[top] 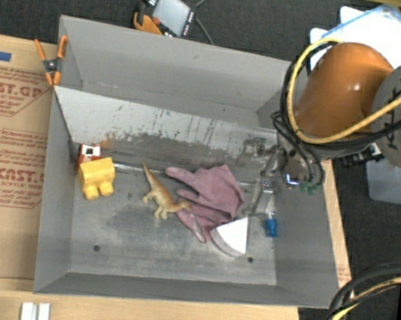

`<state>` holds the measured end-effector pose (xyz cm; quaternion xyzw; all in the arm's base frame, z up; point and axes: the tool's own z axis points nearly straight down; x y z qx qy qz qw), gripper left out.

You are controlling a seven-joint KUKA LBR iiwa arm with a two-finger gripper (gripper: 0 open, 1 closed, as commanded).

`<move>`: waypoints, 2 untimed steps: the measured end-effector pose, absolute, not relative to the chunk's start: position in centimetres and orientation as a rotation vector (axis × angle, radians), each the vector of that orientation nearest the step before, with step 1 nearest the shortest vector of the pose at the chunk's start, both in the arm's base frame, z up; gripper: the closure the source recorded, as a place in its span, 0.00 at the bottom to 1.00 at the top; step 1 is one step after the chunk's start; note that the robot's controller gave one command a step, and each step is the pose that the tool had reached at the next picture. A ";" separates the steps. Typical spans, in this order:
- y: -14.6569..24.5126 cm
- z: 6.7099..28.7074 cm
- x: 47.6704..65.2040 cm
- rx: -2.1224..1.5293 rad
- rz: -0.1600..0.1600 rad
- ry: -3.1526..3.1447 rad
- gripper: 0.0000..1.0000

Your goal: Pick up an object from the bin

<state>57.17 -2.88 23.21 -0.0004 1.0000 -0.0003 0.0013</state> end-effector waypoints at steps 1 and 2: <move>-2.9 23.2 57.2 -0.001 -0.001 3.139 0.00; -0.4 17.1 55.2 -0.140 0.001 3.140 0.00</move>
Offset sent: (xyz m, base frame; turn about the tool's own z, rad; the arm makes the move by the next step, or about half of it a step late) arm -0.0183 0.0232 -0.0577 -0.0867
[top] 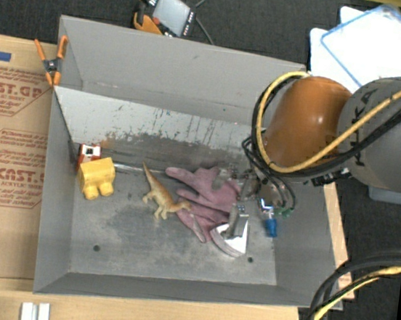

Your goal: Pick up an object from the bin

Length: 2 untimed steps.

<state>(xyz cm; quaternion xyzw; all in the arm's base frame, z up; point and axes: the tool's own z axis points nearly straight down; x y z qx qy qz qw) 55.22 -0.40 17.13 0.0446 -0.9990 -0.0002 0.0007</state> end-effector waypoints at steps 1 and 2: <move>-0.9 16.0 56.2 0.174 0.004 -3.149 0.00; 1.8 11.2 56.7 0.362 -0.001 -3.124 0.00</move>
Offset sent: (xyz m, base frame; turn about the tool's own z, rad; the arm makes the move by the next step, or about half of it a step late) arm 0.0153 0.0204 -0.0576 -0.1410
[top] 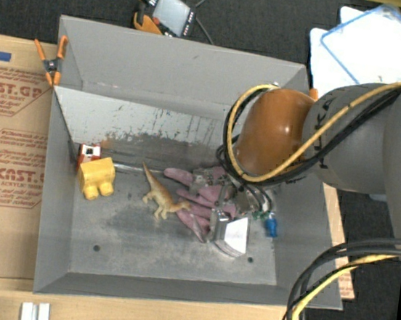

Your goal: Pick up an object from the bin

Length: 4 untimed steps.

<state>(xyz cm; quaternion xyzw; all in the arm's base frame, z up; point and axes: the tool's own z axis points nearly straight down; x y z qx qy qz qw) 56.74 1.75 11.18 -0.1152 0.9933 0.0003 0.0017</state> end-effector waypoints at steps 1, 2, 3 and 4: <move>-0.2 9.0 56.5 -0.555 -0.007 3.077 0.00; 0.8 8.8 56.7 -0.417 0.001 3.103 0.00; 0.7 8.1 55.9 -0.420 0.000 3.096 0.00; -3.2 7.0 59.1 -0.804 0.000 3.017 0.00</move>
Offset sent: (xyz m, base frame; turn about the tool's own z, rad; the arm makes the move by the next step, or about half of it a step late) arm -0.0001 -0.0063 -0.0237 -0.0060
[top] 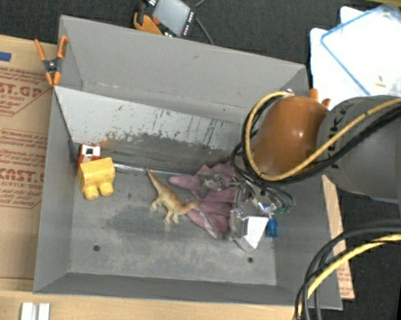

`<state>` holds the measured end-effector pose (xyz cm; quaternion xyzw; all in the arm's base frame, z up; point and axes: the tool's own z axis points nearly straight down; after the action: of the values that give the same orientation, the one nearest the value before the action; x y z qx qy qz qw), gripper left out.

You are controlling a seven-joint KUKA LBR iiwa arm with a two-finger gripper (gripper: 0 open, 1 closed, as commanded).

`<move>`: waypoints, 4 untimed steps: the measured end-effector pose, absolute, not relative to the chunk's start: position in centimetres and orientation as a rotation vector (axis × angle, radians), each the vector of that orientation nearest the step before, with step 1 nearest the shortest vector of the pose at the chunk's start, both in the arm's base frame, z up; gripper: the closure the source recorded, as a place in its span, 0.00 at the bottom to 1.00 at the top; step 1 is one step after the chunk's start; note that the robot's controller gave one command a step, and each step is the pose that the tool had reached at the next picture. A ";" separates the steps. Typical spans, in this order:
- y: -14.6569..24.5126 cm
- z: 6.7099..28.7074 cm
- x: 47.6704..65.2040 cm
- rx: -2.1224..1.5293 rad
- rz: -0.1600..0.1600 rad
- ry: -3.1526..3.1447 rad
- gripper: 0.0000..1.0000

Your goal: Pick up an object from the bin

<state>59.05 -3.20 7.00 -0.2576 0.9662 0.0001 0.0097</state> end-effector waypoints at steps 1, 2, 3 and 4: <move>1.6 7.1 55.9 -0.454 0.005 3.087 1.00; 1.6 7.1 55.9 -0.454 0.005 3.088 1.00; 1.5 8.4 55.9 -0.464 0.007 3.093 1.00; 2.2 10.1 54.9 -0.532 0.001 3.072 1.00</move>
Offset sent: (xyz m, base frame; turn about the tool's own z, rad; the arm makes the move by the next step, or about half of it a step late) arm 0.0000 0.0000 0.0000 0.0000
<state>54.92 2.20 10.09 -0.1705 0.9853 0.0002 0.0119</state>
